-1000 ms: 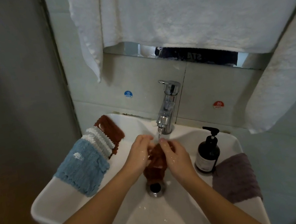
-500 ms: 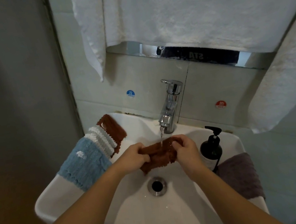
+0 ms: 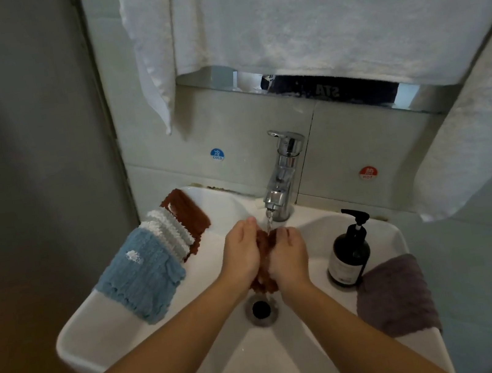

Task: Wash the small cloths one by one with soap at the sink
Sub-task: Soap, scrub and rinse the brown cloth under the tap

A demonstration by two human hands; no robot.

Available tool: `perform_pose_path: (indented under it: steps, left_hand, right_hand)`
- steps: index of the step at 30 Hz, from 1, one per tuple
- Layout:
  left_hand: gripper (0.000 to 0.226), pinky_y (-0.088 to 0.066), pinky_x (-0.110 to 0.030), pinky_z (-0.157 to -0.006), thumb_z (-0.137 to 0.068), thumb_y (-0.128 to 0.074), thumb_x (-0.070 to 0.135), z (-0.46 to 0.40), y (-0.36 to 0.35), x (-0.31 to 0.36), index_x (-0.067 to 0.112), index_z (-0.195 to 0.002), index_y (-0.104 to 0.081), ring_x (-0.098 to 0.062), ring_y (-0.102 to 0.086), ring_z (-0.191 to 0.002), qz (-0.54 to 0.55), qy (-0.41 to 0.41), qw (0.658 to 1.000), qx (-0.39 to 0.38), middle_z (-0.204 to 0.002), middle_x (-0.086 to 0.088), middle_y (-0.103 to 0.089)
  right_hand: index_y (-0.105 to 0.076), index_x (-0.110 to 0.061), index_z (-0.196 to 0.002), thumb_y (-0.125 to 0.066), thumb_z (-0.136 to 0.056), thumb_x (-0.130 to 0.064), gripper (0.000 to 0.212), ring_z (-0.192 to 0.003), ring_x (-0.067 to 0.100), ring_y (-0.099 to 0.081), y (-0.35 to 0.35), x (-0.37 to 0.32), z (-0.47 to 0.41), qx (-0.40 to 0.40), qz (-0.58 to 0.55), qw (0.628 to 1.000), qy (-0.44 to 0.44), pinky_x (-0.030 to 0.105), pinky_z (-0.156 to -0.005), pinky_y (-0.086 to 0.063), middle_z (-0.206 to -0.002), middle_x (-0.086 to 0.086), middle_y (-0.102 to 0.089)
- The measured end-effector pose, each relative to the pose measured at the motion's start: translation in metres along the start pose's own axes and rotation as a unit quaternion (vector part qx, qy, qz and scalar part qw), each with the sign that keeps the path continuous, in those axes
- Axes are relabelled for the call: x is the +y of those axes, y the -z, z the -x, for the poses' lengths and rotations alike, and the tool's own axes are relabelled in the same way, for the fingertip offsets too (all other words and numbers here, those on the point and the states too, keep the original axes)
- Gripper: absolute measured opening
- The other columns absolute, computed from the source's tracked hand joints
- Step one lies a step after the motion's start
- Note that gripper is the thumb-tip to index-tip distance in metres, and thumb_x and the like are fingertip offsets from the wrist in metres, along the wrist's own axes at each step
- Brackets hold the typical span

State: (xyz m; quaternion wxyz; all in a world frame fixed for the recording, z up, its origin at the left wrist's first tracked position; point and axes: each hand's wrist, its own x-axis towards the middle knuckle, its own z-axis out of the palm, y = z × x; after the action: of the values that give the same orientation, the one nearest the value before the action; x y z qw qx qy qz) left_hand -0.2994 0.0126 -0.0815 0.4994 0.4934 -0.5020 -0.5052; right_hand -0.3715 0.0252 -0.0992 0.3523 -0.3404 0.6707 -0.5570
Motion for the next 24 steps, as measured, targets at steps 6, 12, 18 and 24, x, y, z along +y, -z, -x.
perform_pose_path:
  steps: [6, 12, 18, 24]
  left_hand:
    - [0.031, -0.047, -0.039, -0.071, -0.102, -0.043, 0.032, -0.012, 0.016, -0.013, 0.009, -0.083, -0.053, -0.022, -0.056, -0.073, -0.085, -0.066, 0.986, 0.128, -0.072, -0.002, -0.055]
    - [0.017, -0.058, -0.033, -0.060, -0.104, -0.042, 0.031, 0.013, -0.003, -0.011, 0.022, -0.095, -0.054, -0.019, -0.068, -0.076, -0.047, -0.025, 0.997, -0.048, -0.085, -0.003, -0.067]
    - [0.032, -0.052, -0.035, -0.062, -0.104, -0.040, 0.028, 0.000, 0.002, -0.010, 0.014, -0.078, -0.054, -0.018, -0.062, -0.069, -0.083, -0.058, 0.994, 0.047, -0.070, -0.003, -0.061]
    - [0.024, -0.054, -0.034, -0.070, -0.103, -0.043, 0.027, -0.002, 0.000, -0.007, 0.012, -0.089, -0.056, -0.017, -0.064, -0.076, -0.072, -0.047, 0.996, 0.021, -0.079, -0.004, -0.065]
  right_hand:
    - [-0.061, -0.003, -0.097, -0.053, -0.100, -0.028, 0.026, -0.068, 0.032, -0.068, 0.000, -0.012, 0.011, -0.164, -0.038, 0.986, -0.012, 0.041, -0.059, -0.058, -0.078, 0.016, -0.069]
    - [-0.060, -0.015, -0.092, -0.043, -0.103, -0.034, 0.028, -0.086, 0.027, -0.066, 0.003, -0.010, -0.014, 0.077, -0.048, 0.996, 0.011, 0.041, -0.077, -0.053, -0.087, 0.007, -0.067]
    - [-0.061, -0.020, -0.082, -0.038, -0.098, -0.038, 0.033, -0.078, 0.027, -0.066, 0.004, 0.001, 0.004, -0.096, 0.076, 0.989, 0.079, 0.044, -0.071, -0.056, -0.082, 0.008, -0.067]
    - [-0.054, -0.021, -0.085, -0.038, -0.099, -0.034, 0.024, -0.065, 0.030, -0.063, -0.002, 0.010, -0.001, -0.040, 0.045, 0.998, 0.012, 0.045, -0.057, -0.054, -0.076, 0.010, -0.064]
